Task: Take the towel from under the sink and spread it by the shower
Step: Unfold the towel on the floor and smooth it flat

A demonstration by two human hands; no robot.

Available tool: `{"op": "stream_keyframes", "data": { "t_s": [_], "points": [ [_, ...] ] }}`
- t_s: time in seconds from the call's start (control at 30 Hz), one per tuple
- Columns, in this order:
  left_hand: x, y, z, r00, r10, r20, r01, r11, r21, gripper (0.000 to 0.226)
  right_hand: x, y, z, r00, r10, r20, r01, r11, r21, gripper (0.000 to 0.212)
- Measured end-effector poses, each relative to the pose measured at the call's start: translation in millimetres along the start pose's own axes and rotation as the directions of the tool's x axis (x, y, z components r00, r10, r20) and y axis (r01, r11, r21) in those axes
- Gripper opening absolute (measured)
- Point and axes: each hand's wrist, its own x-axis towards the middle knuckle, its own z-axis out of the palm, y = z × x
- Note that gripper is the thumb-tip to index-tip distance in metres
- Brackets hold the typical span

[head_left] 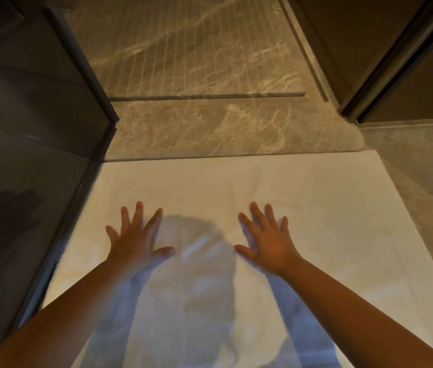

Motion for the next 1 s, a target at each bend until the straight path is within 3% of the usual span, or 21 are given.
{"op": "stream_keyframes", "data": {
  "t_s": [0.13, 0.23, 0.43, 0.5, 0.6, 0.73, 0.83, 0.93, 1.0],
  "points": [
    [10, 5, 23, 0.989, -0.055, -0.141, 0.04, 0.993, -0.108, 0.085, 26, -35, -5, 0.992, -0.127, -0.011, 0.127, 0.991, 0.046, 0.067],
    [10, 2, 38, 0.97, -0.076, -0.231, 0.068, 0.997, -0.042, 0.07, 47, -61, -7, 0.985, -0.168, -0.04, 0.171, 0.983, 0.071, 0.065],
    [10, 2, 39, 0.959, -0.067, -0.275, 0.068, 0.998, -0.007, 0.07, 80, -66, 5, 0.968, -0.235, -0.089, 0.235, 0.972, -0.017, 0.06],
    [10, 3, 37, 0.96, -0.061, -0.275, 0.062, 0.998, -0.005, 0.07, 86, -39, 4, 0.978, -0.155, -0.142, 0.16, 0.987, 0.024, 0.059],
    [11, 5, 35, 0.961, -0.066, -0.269, 0.067, 0.998, -0.007, 0.07, 83, 30, -7, 0.973, 0.104, -0.208, -0.092, 0.993, 0.068, 0.057],
    [11, 3, 37, 0.959, -0.061, -0.277, 0.068, 0.998, 0.013, 0.071, 43, 134, -20, 0.873, 0.468, -0.137, -0.448, 0.88, 0.156, 0.055],
    [11, 4, 36, 0.961, -0.059, -0.271, 0.066, 0.998, 0.014, 0.07, 12, 157, -24, 0.819, 0.569, -0.069, -0.554, 0.817, 0.159, 0.055],
    [10, 7, 34, 0.963, -0.06, -0.262, 0.065, 0.998, 0.013, 0.071, -4, 114, -19, 0.859, 0.491, -0.144, -0.467, 0.867, 0.172, 0.053],
    [10, 8, 32, 0.966, -0.063, -0.25, 0.069, 0.998, 0.014, 0.071, -21, 66, -7, 0.949, 0.253, -0.189, -0.236, 0.966, 0.105, 0.048]
  ]
}}
